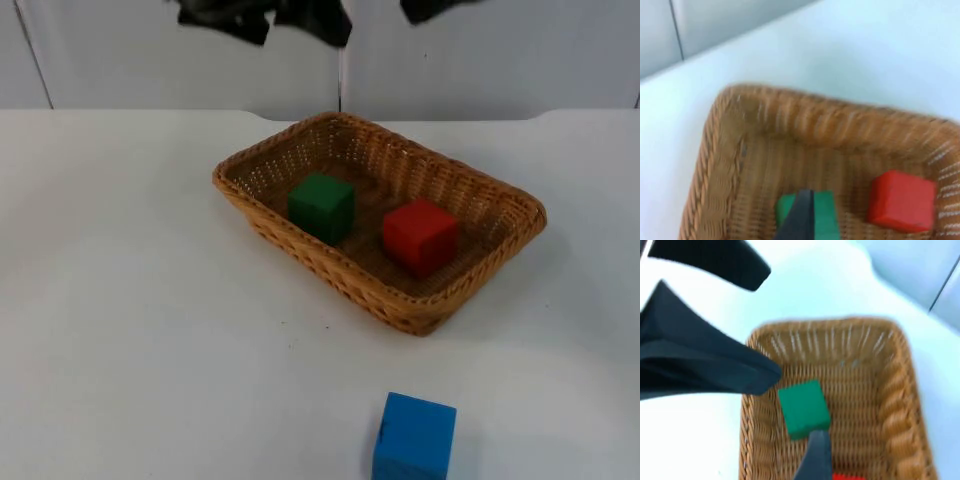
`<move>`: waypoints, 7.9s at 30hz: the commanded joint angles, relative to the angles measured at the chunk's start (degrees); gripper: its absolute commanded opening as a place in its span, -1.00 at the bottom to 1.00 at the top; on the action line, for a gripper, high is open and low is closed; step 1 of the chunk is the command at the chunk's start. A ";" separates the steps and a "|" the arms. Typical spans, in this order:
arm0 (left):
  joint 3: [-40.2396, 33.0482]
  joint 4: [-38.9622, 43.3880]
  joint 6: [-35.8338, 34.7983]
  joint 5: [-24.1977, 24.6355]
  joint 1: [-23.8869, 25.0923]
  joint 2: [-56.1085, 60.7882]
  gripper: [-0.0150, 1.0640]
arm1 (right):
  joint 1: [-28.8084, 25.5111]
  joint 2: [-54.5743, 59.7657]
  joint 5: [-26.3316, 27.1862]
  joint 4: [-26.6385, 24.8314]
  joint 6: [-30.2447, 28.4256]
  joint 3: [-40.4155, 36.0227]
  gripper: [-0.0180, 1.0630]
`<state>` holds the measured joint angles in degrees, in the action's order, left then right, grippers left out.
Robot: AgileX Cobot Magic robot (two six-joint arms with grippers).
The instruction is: Pick up one cube with each hand and place exactly two cubes into the same basket, leaving the remaining cube outside.
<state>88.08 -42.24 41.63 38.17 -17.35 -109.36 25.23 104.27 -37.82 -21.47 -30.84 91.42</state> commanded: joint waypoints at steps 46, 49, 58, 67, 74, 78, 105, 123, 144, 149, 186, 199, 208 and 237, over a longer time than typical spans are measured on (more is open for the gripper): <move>-10.24 3.58 -2.32 9.93 0.10 20.08 0.57 | 0.13 -24.02 3.30 -1.16 3.32 -22.81 0.31; -14.67 3.44 -1.39 8.93 0.10 22.63 0.57 | 0.13 -26.28 3.53 -1.16 3.32 -25.35 0.31; -23.44 3.55 -1.18 5.83 0.10 31.62 0.57 | 0.13 -30.46 3.87 -3.40 3.32 -29.50 0.31; -31.71 3.95 -1.01 4.48 0.10 42.89 0.57 | 0.13 -35.87 3.85 -3.28 3.32 -33.51 0.31; -40.40 3.82 -1.62 0.91 0.10 51.47 0.57 | 0.13 -40.03 2.52 -3.28 3.32 -34.13 0.31; -44.17 3.96 -2.75 -0.46 0.10 55.34 0.57 | 0.13 -42.20 2.36 -3.28 3.32 -34.13 0.31; -48.56 22.95 -22.55 10.05 0.10 83.69 0.57 | 0.13 -63.85 3.38 -2.68 3.20 -47.47 0.31; -55.09 31.61 -31.71 17.65 0.10 102.77 0.57 | 0.13 -77.49 2.90 -2.68 5.17 -57.02 0.31; -59.05 38.68 -38.24 22.88 0.10 109.36 0.57 | 0.13 -87.27 -4.10 3.40 11.15 -57.31 0.31; -59.25 38.79 -38.24 22.98 0.10 109.36 0.57 | 0.13 -89.15 -6.52 4.38 11.39 -57.31 0.31; -59.70 38.79 -38.24 23.36 0.10 109.36 0.57 | 0.13 -104.27 -25.42 19.66 28.98 -58.85 0.31; -59.70 38.79 -38.24 23.36 0.10 109.36 0.57 | 0.13 -104.27 -24.00 19.41 30.21 -62.09 0.31; -59.68 38.79 -38.24 23.36 0.10 109.36 0.61 | 0.13 -104.27 -24.04 19.41 30.05 -62.09 0.40; -59.68 38.90 -38.37 23.36 0.10 109.36 0.97 | 0.13 -104.27 -24.04 19.64 30.05 -61.98 0.98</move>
<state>28.61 -3.59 3.64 61.58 -17.35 -0.23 25.42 0.21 -62.43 -1.85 -0.88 29.46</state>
